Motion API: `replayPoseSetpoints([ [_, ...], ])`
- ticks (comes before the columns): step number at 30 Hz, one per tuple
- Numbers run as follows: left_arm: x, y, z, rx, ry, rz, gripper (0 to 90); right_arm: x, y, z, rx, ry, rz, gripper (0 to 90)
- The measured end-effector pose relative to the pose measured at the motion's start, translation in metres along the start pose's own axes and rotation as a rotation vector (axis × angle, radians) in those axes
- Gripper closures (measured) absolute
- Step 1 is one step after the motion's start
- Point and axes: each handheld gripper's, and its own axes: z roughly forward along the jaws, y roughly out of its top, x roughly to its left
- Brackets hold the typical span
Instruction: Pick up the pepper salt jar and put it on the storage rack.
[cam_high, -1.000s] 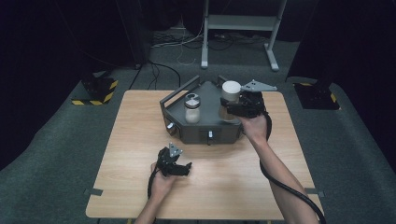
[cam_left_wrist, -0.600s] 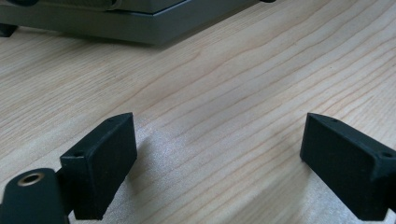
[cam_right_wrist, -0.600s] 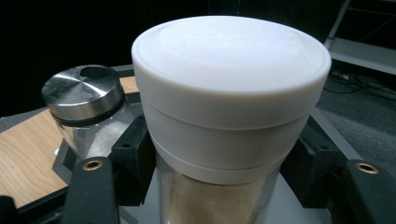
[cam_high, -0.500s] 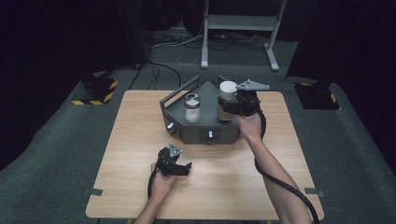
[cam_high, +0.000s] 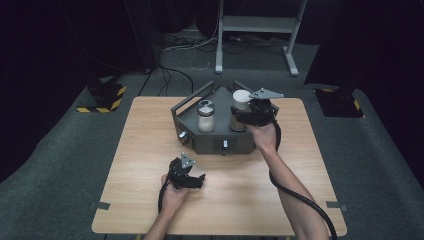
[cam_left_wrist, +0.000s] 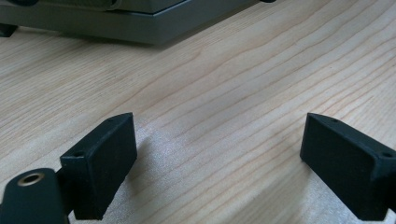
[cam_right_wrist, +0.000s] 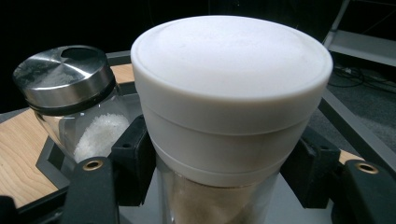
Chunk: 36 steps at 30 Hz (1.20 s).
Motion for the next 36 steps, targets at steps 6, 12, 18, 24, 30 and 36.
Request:
replayPoseSetpoints([
  [6, -0.0001, -0.0001, 0.0000, -0.001, 0.000, -0.001, 10.7, -0.0003, -0.0029, 0.0002, 0.002, -0.001, -0.003, 34.4],
  [12, -0.0001, -0.0002, 0.0001, -0.001, 0.000, -0.001, 10.7, -0.0007, -0.0059, -0.0003, -0.006, -0.003, -0.006, 34.4],
  [18, -0.0001, -0.0002, 0.0001, -0.001, 0.000, -0.001, 10.7, -0.0007, -0.0084, -0.0016, -0.011, 0.000, -0.015, 34.4],
  [24, 0.0000, 0.0000, 0.0000, 0.000, 0.000, 0.000, 10.7, 0.0010, -0.0086, -0.0023, -0.007, -0.005, -0.032, 34.3],
  [30, 0.0000, 0.0000, 0.0000, 0.000, 0.000, 0.000, 10.7, 0.0003, -0.0090, -0.0020, -0.008, -0.003, -0.030, 34.1],
  [36, -0.0001, -0.0002, 0.0001, -0.001, 0.000, -0.001, 10.7, -0.0016, -0.0088, -0.0020, -0.006, 0.005, -0.029, 33.5],
])
